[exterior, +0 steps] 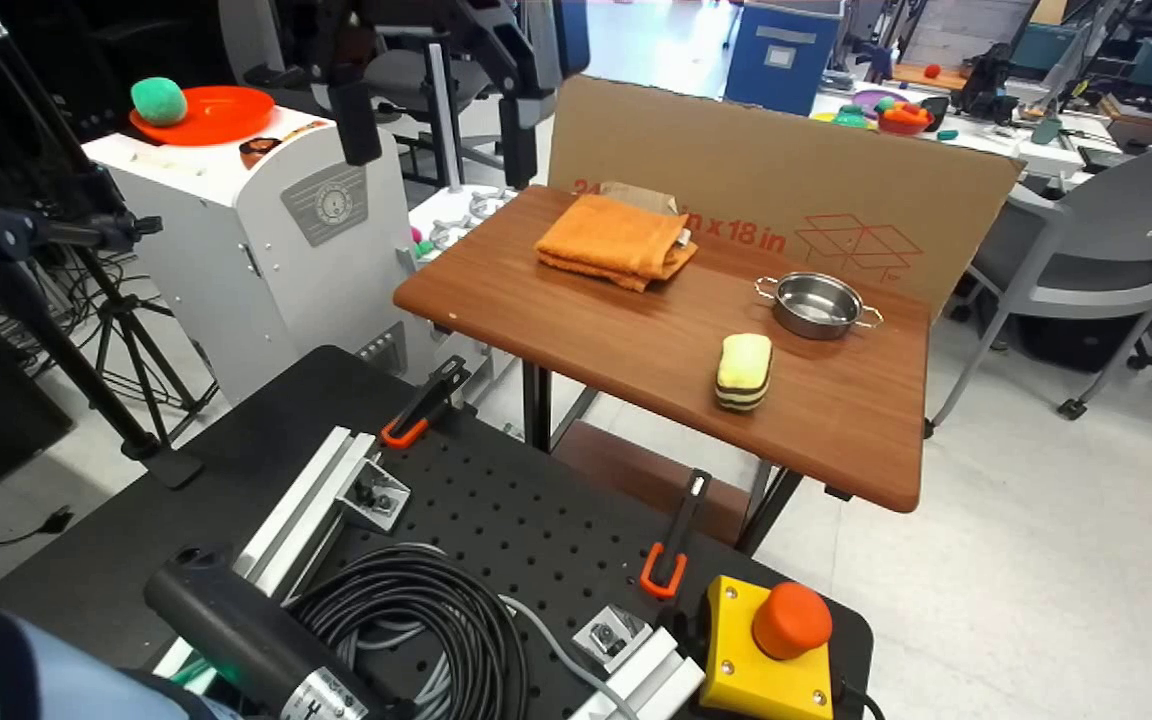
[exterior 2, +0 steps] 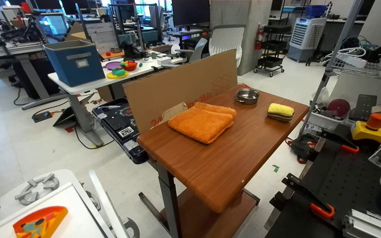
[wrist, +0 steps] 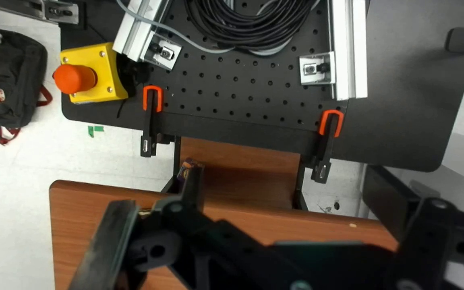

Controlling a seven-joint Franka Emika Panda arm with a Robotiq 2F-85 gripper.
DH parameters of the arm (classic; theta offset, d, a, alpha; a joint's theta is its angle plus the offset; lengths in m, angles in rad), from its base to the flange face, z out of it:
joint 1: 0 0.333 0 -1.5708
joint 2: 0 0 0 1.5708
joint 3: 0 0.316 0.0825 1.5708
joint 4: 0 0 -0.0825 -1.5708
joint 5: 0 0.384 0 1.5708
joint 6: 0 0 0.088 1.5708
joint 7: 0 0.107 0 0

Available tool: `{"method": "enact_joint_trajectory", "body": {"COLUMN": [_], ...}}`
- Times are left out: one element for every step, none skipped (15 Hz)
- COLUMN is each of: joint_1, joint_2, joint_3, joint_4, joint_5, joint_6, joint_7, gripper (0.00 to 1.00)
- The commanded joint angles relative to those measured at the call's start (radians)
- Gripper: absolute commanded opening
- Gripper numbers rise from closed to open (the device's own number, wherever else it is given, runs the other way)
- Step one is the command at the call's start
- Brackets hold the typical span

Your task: Put the brown object in the pot

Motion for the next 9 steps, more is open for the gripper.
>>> {"method": "enact_joint_trajectory", "body": {"joint_1": [-0.064, -0.093, -0.112, -0.139, -0.159, -0.182, -0.198, -0.215, -0.227], "joint_2": [0.124, 0.18, 0.23, 0.291, 0.341, 0.406, 0.457, 0.524, 0.579], "joint_3": [-0.041, -0.059, -0.076, -0.086, -0.093, -0.103, -0.11, -0.118, -0.116], "joint_4": [0.023, 0.035, 0.047, 0.057, 0.072, 0.089, 0.105, 0.128, 0.152], "joint_5": [-0.061, -0.088, -0.103, -0.13, -0.151, -0.18, -0.196, -0.212, -0.229], "joint_6": [0.169, 0.24, 0.297, 0.37, 0.42, 0.475, 0.52, 0.563, 0.59], "joint_7": [-0.014, -0.021, -0.024, -0.021, -0.016, -0.016, -0.01, -0.005, 0.006], "gripper": [1.0, 1.0, 1.0, 1.0, 1.0, 1.0, 1.0, 1.0, 1.0]}}
